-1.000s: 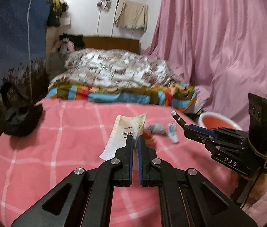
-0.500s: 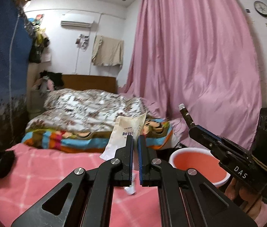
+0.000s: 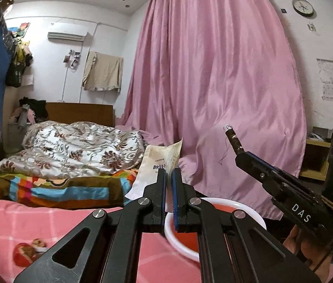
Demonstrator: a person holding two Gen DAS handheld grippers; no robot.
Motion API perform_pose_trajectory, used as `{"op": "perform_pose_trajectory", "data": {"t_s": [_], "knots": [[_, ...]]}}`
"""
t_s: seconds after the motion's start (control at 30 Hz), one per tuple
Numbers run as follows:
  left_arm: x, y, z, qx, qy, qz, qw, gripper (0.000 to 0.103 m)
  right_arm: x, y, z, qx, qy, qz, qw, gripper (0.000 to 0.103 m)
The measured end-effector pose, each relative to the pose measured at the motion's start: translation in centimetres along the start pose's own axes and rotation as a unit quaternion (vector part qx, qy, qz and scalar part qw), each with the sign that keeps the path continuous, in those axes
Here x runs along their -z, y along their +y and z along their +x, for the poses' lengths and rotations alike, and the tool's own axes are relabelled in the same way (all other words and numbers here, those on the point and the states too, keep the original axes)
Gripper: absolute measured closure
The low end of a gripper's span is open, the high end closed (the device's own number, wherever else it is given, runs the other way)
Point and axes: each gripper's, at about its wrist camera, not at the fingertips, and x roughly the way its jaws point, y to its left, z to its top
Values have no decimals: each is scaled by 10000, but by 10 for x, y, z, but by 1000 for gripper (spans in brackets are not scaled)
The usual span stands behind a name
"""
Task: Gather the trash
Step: 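Carry the paper packet and brown stick over the bucket with both tools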
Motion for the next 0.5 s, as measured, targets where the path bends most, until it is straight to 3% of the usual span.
{"op": "perform_pose_trajectory", "data": {"t_s": [0.3,0.5], "knots": [[5,-23,43,165,336,-52,9993,100,15,-51,15,841,715,421,9930,86],[17,-35,75,432,931,-118,9946,100,31,-80,24,1112,1249,762,9830,86]]}}
